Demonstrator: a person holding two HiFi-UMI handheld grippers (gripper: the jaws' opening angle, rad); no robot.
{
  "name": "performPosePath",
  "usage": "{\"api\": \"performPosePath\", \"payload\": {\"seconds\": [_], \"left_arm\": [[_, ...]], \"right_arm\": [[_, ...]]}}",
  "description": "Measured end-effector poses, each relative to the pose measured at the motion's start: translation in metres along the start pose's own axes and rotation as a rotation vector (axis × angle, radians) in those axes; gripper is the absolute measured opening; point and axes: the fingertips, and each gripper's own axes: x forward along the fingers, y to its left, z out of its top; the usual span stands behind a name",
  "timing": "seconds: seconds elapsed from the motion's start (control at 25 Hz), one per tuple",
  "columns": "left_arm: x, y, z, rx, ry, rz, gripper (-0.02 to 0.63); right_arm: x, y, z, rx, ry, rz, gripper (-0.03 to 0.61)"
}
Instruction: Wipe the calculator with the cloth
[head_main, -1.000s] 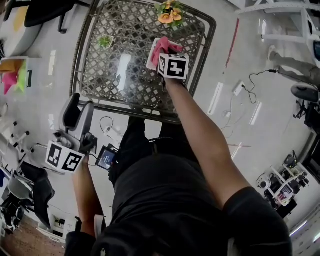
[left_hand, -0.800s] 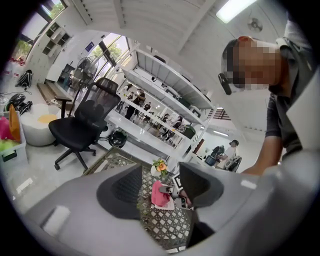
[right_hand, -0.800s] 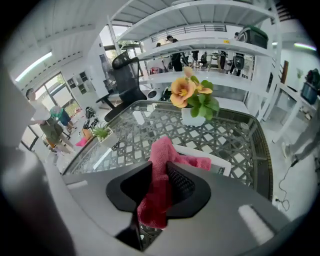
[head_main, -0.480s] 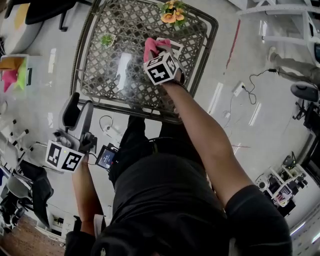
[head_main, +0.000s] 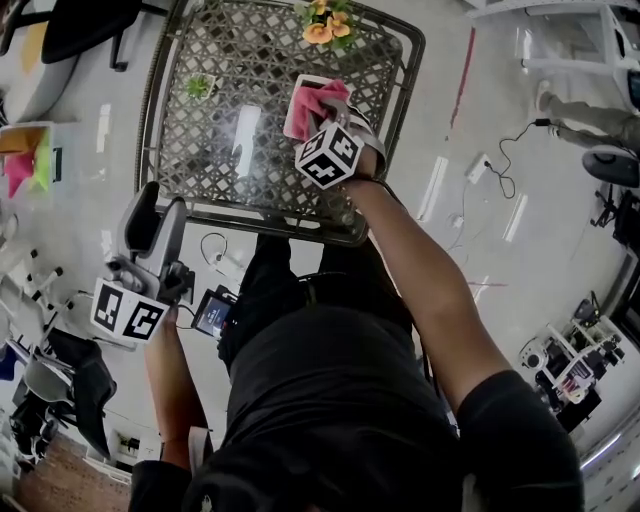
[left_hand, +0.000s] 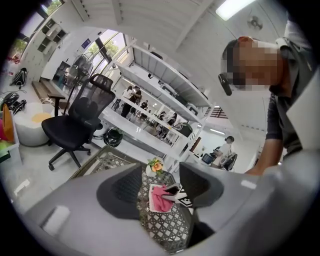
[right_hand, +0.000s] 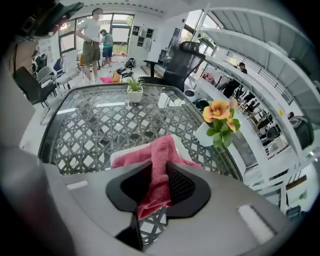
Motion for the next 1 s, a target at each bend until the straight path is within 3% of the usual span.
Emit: {"api": "performPosePath", "payload": {"seconds": [0.48,0.56,0.76,0.88,1.0], "left_arm": [[0.021,-0.016,0.001,0.016,0.019,-0.028,0.255],[0.023,-0.018,0.001,0.018,0.021,-0.032,0.255],[0.025,-0.02,0.002,0.023,0.027,-0.036,0.255],[0.024,-0.018,0.001,0.022,0.027,-0.036,0.255],[0.02,-0.017,0.001,0.02,0.024,-0.033,0.255]], "right_arm": [[-0.017,-0.031,-0.062,0.099,0.059,-0.054,0.081],[-0.021,-0.036,-0.069,0.178,0.055,-0.057,0.081],[-0.032,-0.039,-0.074,0.585,-0.012,-0.019,0.081],[-0.035,-0.035,-0.07,0.701,-0.028,-0.021,0.081],[-0.031,-0.023,-0.061,0.753,-0.034,-0.007,0.081]]}}
